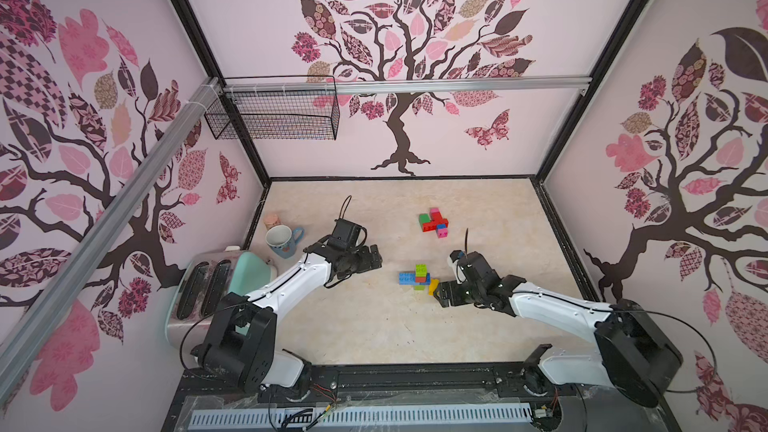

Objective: Assemble the number 4 with lego
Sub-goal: Pick up the lego brick from the center of the board.

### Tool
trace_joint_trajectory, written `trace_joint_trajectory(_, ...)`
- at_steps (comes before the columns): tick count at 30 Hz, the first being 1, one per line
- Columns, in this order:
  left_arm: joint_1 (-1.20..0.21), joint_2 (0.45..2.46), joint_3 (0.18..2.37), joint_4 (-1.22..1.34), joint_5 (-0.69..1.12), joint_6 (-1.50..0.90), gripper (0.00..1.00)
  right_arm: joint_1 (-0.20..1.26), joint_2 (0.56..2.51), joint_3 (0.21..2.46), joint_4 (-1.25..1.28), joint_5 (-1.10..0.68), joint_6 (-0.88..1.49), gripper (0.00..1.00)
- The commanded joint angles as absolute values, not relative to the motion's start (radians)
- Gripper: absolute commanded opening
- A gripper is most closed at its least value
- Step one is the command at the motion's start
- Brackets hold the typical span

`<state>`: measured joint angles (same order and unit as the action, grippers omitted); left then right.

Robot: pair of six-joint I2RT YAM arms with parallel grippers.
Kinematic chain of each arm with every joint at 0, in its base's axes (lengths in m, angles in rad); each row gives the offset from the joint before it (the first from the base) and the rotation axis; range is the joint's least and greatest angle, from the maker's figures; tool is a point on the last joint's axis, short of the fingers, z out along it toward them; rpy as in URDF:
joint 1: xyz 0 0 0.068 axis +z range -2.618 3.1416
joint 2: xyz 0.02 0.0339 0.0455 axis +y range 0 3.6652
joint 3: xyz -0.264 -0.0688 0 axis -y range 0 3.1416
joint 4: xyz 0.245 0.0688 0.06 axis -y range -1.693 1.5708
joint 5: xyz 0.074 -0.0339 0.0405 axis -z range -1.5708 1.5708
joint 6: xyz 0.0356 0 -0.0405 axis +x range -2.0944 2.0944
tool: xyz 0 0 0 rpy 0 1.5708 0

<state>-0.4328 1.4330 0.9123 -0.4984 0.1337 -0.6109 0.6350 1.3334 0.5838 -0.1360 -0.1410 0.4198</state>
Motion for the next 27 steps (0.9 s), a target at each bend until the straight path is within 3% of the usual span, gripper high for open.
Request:
trace_joint_trajectory(1,-0.437,1.417,0.885,-0.488,0.118,-0.620,0.98,0.650,1.408,0.646,-0.144,-0.205,0.399,0.85)
trace_joint_trajectory(7,-0.437,1.425,0.885,-0.489,0.120,-0.615,0.98,0.686,1.475,0.685,-0.134,-0.111,0.408,0.81)
trace_joint_trajectory(12,-0.437,1.417,0.879,-0.491,0.112,-0.617,0.98,0.687,1.498,0.699,-0.184,0.024,0.458,0.61)
trace_joint_trajectory(15,-0.437,1.412,0.880,-0.495,0.106,-0.612,0.98,0.686,1.480,0.687,-0.191,0.090,0.476,0.56)
trace_joint_trajectory(18,-0.437,1.410,0.886,-0.503,0.103,-0.611,0.98,0.686,1.456,0.668,-0.150,0.060,0.459,0.56)
trace_joint_trajectory(23,-0.437,1.406,0.889,-0.506,0.100,-0.608,0.98,0.686,1.441,0.640,-0.041,-0.093,0.376,0.70)
trace_joint_trajectory(27,-0.437,1.410,0.893,-0.512,0.098,-0.606,0.98,0.690,1.490,0.659,-0.035,-0.102,0.375,0.75)
